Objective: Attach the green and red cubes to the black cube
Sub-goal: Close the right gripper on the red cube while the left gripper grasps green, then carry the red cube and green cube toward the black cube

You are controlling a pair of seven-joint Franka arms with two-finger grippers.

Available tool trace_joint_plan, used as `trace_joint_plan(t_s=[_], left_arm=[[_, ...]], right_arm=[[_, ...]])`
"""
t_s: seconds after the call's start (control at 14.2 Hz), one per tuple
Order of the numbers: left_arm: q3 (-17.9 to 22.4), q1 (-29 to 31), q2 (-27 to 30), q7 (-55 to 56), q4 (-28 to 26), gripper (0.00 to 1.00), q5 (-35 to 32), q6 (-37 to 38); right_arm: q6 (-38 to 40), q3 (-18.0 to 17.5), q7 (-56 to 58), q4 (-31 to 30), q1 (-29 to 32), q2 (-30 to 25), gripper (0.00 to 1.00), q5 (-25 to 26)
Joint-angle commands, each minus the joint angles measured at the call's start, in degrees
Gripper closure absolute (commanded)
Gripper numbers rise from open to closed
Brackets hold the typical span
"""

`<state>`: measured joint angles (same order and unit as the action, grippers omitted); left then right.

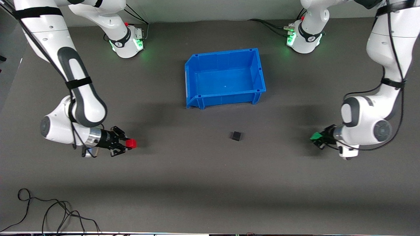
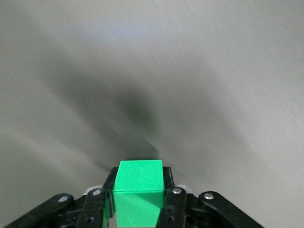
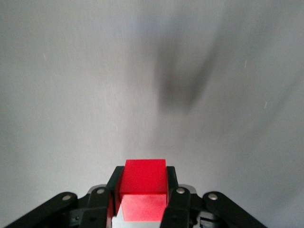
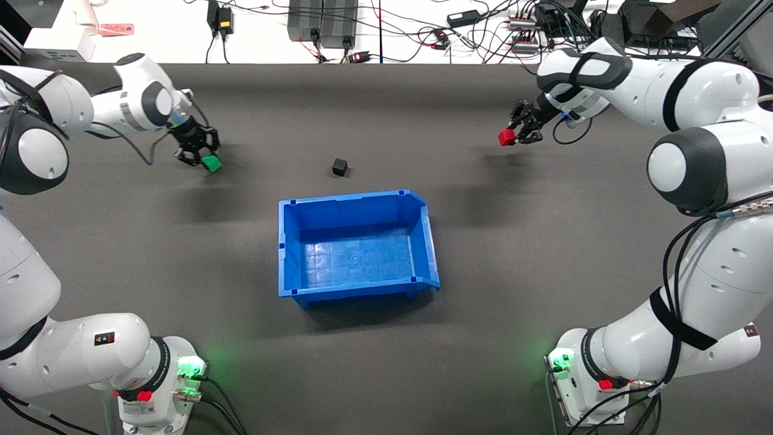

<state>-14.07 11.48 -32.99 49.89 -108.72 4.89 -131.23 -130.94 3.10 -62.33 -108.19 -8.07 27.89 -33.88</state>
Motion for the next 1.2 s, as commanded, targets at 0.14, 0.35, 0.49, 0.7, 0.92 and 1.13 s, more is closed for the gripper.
trace_joint_plan(t_s=[0.14,0.35,0.49,0.7,0.92,1.13], left_arm=[[-6.57,-1.19,0.38,17.84,0.70,1.00,3.01,-0.52],[-6.76,-6.62,0.38,26.37,1.66,1.00,6.62,-1.74],[-6.67,-10.58,-0.31,33.39,1.84,1.00,6.63,-5.07],[-6.23,-16.56,-4.44,40.88,4.82,1.00,5.93,-10.26],[-6.05,-19.64,-6.56,45.11,7.37,1.00,5.75,-11.07],[-4.31,-23.06,-7.35,47.05,7.38,1.00,5.66,-13.08]], right_arm=[[-2.02,0.59,-11.55,1.66,-7.38,0.32,0.66,-1.36],[-9.39,0.59,-22.88,2.89,-15.11,2.16,0.66,-1.54],[-11.70,0.59,-29.22,5.25,-18.81,4.27,0.66,-1.54],[-12.14,0.50,-39.15,10.17,-22.76,7.44,0.66,-1.80],[-15.47,0.59,-48.39,13.08,-27.16,10.60,0.66,-1.71],[-19.34,0.68,-54.80,16.77,-30.50,14.11,0.68,-1.45]])
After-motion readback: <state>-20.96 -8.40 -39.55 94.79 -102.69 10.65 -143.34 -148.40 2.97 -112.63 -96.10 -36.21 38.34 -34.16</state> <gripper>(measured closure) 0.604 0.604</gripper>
